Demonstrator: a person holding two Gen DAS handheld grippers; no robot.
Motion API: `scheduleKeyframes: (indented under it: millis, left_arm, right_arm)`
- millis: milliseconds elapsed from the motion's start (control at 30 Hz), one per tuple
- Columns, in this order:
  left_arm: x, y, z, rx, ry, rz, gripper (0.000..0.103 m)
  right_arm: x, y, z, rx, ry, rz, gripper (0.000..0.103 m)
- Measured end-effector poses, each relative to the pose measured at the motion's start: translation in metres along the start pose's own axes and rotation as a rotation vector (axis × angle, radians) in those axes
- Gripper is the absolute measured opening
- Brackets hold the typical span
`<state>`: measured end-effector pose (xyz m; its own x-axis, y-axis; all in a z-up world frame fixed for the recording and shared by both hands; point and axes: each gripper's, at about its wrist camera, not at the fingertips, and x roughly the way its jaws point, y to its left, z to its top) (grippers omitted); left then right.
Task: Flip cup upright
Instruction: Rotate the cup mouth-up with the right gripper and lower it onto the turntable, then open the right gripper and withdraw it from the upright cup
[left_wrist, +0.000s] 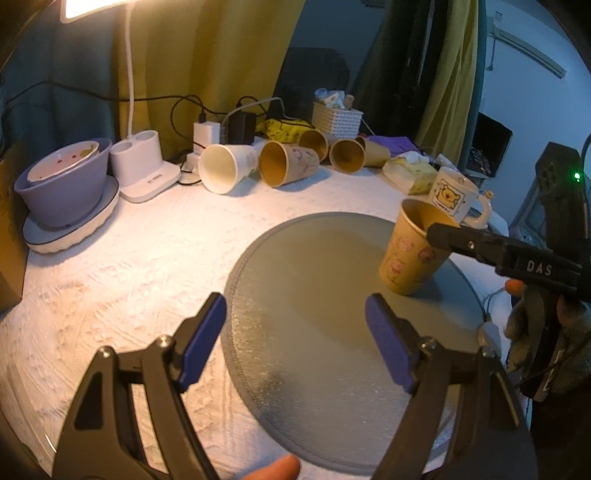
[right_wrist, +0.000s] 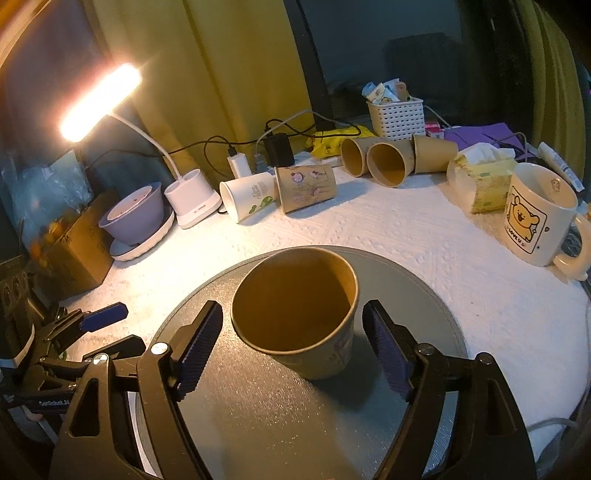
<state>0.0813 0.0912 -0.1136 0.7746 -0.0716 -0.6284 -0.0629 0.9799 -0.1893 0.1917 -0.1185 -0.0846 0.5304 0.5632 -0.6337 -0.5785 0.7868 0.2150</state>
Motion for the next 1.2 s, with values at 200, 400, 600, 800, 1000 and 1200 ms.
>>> scheduleKeyframes:
  millis: [200,400,600,800,1000,1200]
  left_arm:
    - [-0.002,-0.007,-0.001,0.012,0.004,-0.010,0.079]
    - [-0.009,-0.022,-0.003,0.045,-0.005,-0.020,0.079]
    - [-0.027,-0.042,-0.001,0.071,-0.045,-0.038,0.079]
    - [-0.054,-0.070,0.001,0.106,-0.105,-0.069,0.079]
    - [-0.079,-0.086,0.003,0.115,-0.159,-0.097,0.079]
    - [-0.105,-0.099,0.005,0.134,-0.236,-0.060,0.079]
  right_arm:
    - [-0.016,-0.001,-0.007,0.006,-0.014,-0.026,0.081]
    - [-0.037,-0.002,-0.017,0.004,-0.025,-0.063,0.081]
    - [-0.066,0.000,-0.027,-0.005,-0.048,-0.109,0.081]
    - [-0.099,0.004,-0.032,-0.022,-0.087,-0.170,0.081]
    - [-0.135,0.017,-0.034,-0.047,-0.146,-0.224,0.081]
    - [-0.166,0.028,-0.034,-0.066,-0.204,-0.252,0.081]
